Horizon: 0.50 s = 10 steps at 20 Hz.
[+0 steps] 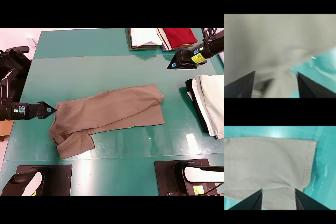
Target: Fold the shirts.
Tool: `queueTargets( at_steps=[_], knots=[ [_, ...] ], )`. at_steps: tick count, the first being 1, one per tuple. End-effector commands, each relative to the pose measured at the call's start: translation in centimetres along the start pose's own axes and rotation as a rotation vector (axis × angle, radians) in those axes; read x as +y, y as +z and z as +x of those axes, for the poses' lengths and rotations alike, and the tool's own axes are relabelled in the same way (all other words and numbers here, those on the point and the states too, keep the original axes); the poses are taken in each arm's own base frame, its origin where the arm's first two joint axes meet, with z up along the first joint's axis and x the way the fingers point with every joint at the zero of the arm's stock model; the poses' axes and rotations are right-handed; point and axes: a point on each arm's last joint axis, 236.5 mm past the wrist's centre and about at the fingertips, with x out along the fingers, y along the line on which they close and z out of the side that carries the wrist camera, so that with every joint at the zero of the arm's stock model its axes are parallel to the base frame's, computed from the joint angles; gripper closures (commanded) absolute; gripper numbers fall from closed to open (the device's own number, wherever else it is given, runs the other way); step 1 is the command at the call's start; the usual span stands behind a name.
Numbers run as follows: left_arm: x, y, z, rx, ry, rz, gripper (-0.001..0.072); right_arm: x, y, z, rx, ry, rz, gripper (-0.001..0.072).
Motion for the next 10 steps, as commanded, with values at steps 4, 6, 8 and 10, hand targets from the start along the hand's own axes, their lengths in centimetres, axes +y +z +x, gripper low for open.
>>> queueTargets(
  at_steps=[4, 6, 8, 10],
  knots=[
    [9.9, 1.2, 6.6, 0.093, 0.166, -0.174, 0.0095, -0.9, -2.5, 2.1, 0.061, 0.000, 0.021, 0.0261],
    [11.3, 0.9, 9.6, 0.130, 0.157, -0.226, 0.0096, -1.3, -4.0, 3.3, 0.076, 0.000, 0.037, 0.0261],
    [12.3, 0.9, 11.7, 0.141, 0.150, -0.253, 0.0096, -1.6, -4.8, 4.2, 0.065, -0.002, 0.050, 0.0261],
    [12.3, 1.1, 13.2, 0.140, 0.114, -0.260, 0.0096, -1.7, -5.6, 4.9, 0.068, 0.002, 0.063, 0.0262]
  ],
)
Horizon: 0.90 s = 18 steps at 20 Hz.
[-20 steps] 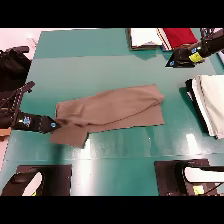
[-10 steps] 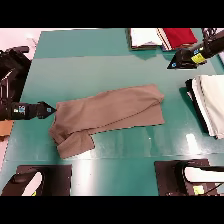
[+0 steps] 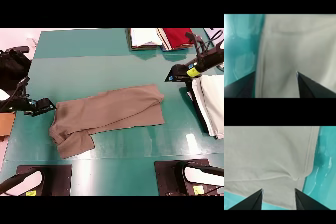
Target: Fold the shirts.
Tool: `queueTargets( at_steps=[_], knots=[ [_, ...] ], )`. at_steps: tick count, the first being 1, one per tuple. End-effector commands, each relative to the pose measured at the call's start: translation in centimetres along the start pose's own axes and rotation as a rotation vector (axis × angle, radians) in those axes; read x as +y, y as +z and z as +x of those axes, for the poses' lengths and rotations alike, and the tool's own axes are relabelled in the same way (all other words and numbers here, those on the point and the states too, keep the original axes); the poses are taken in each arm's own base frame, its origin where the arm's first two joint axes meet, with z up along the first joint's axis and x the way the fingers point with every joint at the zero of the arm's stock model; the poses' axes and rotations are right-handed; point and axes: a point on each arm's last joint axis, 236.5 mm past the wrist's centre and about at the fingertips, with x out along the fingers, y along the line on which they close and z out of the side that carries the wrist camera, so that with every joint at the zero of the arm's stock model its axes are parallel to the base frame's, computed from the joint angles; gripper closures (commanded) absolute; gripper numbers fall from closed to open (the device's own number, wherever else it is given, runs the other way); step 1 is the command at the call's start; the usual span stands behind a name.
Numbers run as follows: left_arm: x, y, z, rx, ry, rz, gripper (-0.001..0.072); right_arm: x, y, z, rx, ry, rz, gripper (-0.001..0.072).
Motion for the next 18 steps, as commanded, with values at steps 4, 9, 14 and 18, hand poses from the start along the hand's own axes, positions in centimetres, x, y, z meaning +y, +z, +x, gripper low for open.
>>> queueTargets(
  at_steps=[4, 9, 14, 18],
  knots=[
    [0.1, 2.3, 4.1, -0.043, -0.068, -0.053, 0.0097, -0.8, -1.4, 2.2, 0.006, 0.001, 0.031, 0.0262],
    [-0.9, 3.3, 4.0, -0.088, -0.112, -0.035, 0.0097, -0.8, -0.9, 2.3, -0.013, -0.002, 0.031, 0.0262],
    [-1.6, 1.8, 5.4, -0.017, -0.140, -0.038, 0.0223, -0.9, -0.8, 2.3, -0.019, -0.002, 0.032, 0.0262],
    [-4.0, 2.7, 5.5, -0.044, -0.159, 0.048, 0.0676, -1.5, -0.8, 2.3, -0.017, -0.012, 0.041, 0.0262]
  ],
)
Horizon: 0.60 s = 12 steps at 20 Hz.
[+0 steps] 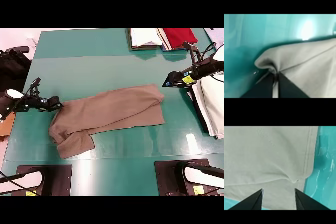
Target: Fold the shirts.
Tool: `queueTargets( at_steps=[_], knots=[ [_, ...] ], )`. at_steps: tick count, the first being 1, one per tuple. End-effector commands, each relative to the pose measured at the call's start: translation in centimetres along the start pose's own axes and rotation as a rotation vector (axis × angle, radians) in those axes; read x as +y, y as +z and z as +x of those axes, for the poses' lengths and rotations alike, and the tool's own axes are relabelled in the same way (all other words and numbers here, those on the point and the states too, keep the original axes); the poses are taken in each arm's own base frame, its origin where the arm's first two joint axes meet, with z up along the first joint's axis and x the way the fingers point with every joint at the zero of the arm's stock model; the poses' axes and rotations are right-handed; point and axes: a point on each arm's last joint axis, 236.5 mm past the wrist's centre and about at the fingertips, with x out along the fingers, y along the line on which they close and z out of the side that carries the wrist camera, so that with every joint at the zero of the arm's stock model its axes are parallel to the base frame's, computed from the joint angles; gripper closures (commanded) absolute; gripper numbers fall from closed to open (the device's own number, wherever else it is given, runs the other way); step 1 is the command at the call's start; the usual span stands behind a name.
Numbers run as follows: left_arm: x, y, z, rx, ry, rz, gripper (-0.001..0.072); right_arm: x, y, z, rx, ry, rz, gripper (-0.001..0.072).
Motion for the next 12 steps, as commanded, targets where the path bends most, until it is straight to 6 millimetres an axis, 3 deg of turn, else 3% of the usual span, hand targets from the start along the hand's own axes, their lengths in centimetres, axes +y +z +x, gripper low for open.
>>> queueTargets(
  at_steps=[1, 3, 4, 5, 9, 11, 12],
  knots=[
    [-1.9, 1.6, -0.4, -0.030, -0.027, 0.052, 0.0676, -0.9, -0.1, 0.2, 0.009, -0.010, 0.020, 0.0259],
    [-3.5, 3.5, -2.0, -0.058, -0.049, 0.096, 0.0676, -2.6, -0.4, 1.0, 0.044, -0.015, 0.062, 0.0242],
    [-4.4, 4.2, -2.8, -0.064, -0.063, 0.116, 0.0676, -3.5, -0.3, 1.8, 0.058, -0.014, 0.088, 0.0155],
    [-5.2, 4.9, -3.5, -0.069, -0.076, 0.134, 0.0676, -4.4, 0.0, 2.6, 0.061, -0.015, 0.113, 0.0112],
    [-6.3, 6.4, -4.8, -0.100, -0.087, 0.163, 0.0676, -7.1, 2.0, 6.8, 0.030, 0.022, 0.215, 0.0116],
    [-6.3, 6.3, -4.7, -0.098, -0.087, 0.162, 0.0676, -7.5, 3.0, 9.3, 0.024, 0.065, 0.254, 0.0187],
    [-6.3, 6.4, -4.7, -0.100, -0.088, 0.162, 0.0676, -7.7, 3.4, 10.5, 0.030, 0.080, 0.257, 0.0187]
  ],
)
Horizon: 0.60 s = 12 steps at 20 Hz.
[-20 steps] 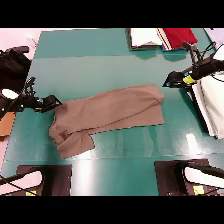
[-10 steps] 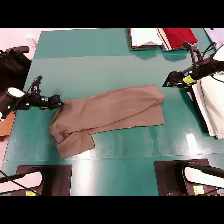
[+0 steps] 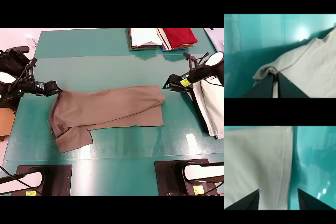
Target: Fold the shirts.
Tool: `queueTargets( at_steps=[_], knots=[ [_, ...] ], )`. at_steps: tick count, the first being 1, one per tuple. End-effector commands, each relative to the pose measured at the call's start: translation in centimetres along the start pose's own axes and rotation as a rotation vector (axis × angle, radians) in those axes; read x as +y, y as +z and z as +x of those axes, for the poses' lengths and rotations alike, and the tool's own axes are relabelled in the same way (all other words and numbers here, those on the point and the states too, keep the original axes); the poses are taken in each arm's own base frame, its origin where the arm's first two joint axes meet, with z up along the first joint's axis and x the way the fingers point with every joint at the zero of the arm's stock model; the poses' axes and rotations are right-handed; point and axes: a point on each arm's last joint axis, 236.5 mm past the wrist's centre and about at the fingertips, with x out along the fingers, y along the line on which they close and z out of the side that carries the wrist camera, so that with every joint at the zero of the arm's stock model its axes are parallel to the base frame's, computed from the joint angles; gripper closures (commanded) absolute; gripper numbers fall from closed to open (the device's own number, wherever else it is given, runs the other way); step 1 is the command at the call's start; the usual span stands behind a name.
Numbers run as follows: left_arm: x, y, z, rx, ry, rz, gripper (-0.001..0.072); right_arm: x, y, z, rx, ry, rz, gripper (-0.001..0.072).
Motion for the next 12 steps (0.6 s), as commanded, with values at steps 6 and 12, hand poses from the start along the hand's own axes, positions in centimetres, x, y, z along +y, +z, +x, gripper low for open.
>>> queueTargets(
  at_steps=[6, 12],
  knots=[
    [-0.4, 0.6, -0.3, -0.012, -0.005, 0.009, 0.0676, 0.6, 4.7, 7.5, 0.025, 0.063, -0.011, 0.0200],
    [-0.3, 0.7, -0.3, -0.015, -0.004, 0.009, 0.0676, 1.1, 5.0, 8.5, 0.038, 0.068, -0.062, 0.0555]
  ],
)
